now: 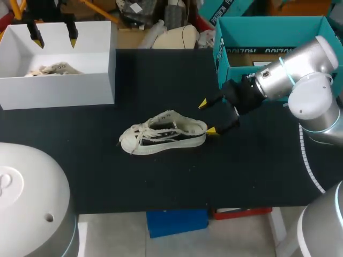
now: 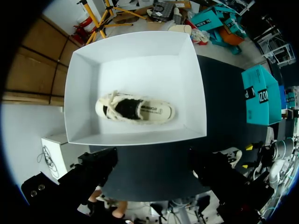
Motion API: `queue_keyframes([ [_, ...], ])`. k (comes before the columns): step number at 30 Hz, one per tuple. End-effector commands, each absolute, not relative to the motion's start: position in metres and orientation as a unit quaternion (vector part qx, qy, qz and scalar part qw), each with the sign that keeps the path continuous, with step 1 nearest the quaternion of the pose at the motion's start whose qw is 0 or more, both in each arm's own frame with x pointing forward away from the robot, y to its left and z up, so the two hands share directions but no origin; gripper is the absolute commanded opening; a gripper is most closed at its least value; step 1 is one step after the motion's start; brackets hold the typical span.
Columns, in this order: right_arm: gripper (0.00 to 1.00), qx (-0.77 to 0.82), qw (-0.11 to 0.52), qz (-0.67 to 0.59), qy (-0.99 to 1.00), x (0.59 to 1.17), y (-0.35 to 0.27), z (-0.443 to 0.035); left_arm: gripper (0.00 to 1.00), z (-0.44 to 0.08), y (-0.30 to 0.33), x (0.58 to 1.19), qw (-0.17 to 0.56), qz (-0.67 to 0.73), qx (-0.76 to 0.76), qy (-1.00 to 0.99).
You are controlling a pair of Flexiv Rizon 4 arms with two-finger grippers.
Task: Take the shoe out of the shoebox, open the shoe tongue, remove and reinsert the insole, then place the shoe into the shoebox
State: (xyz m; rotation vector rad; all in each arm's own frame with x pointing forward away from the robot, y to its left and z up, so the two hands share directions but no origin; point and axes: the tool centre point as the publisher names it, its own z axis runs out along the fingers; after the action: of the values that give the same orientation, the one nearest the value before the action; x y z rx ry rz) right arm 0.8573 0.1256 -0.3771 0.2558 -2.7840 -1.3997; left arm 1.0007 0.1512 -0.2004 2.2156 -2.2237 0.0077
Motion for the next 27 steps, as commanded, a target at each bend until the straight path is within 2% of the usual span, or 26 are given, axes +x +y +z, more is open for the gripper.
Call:
queue_keyframes([
  [1, 1.0, 0.086, 0.017, -0.457, -0.885, 0.864, 0.135, -0.388, 1.0, -0.2, 0.151, 1.0, 0.001, 0.001, 0.706, -0.708],
  [27, 1.0, 0.07, 0.049, -0.489, -0.868, 0.854, 0.162, -0.427, 1.0, -0.2, 0.151, 1.0, 0.001, 0.001, 0.706, -0.708],
])
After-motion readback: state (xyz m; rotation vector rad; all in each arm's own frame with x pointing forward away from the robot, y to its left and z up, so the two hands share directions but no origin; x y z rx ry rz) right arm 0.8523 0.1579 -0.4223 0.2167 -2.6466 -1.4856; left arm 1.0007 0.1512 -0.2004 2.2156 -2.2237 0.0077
